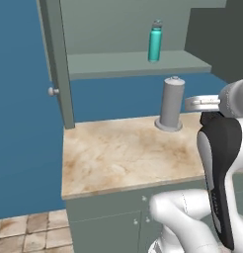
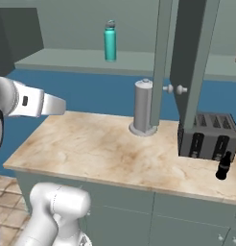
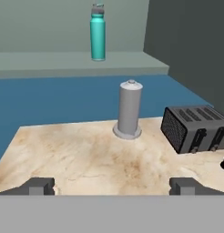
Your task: Sort all alcoholic drinks to one cabinet, and non-alcoholic drinks to the other.
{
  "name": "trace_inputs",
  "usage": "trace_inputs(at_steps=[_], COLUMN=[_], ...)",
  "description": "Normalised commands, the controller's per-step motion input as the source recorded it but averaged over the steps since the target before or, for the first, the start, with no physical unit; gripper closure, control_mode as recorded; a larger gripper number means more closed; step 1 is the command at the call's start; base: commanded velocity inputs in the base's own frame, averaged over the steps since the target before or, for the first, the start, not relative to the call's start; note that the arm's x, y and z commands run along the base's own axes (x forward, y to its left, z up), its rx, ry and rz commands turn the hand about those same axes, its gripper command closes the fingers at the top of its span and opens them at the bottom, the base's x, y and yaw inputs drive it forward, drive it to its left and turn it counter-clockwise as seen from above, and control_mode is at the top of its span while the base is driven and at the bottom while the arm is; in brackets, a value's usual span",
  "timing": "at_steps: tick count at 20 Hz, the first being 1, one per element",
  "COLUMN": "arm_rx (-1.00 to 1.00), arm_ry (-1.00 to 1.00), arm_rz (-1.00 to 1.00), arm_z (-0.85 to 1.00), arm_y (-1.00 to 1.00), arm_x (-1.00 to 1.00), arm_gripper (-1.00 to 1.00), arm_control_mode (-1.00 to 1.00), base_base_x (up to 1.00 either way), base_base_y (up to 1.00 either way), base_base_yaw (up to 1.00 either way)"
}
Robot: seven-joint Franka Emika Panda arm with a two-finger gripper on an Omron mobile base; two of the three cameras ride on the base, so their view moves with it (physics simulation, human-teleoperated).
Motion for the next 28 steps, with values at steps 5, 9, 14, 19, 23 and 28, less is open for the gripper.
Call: trace_inputs(at_steps=[5, 9, 14, 19, 23, 28], arm_rx=[0.0, 0.0, 0.0, 0.0, 0.0, 0.0], arm_ry=[0.0, 0.0, 0.0, 0.0, 0.0, 0.0], arm_rz=[0.0, 0.0, 0.0, 0.0, 0.0, 0.0], arm_z=[0.0, 0.0, 0.0, 0.0, 0.0, 0.0], arm_y=[0.0, 0.0, 0.0, 0.0, 0.0, 0.0], arm_x=[0.0, 0.0, 0.0, 0.0, 0.0, 0.0], arm_gripper=[-1.0, -1.0, -1.0, -1.0, -1.0, -1.0], arm_control_mode=[1.0, 1.0, 1.0, 1.0, 1.0, 1.0], base_base_x=[-0.53, -0.61, -0.66, -0.59, -0.56, -0.47], base_base_y=[-0.05, -0.21, -0.36, -0.42, -0.47, -0.5], base_base_yaw=[0.02, 0.03, 0.06, 0.09, 0.1, 0.11])
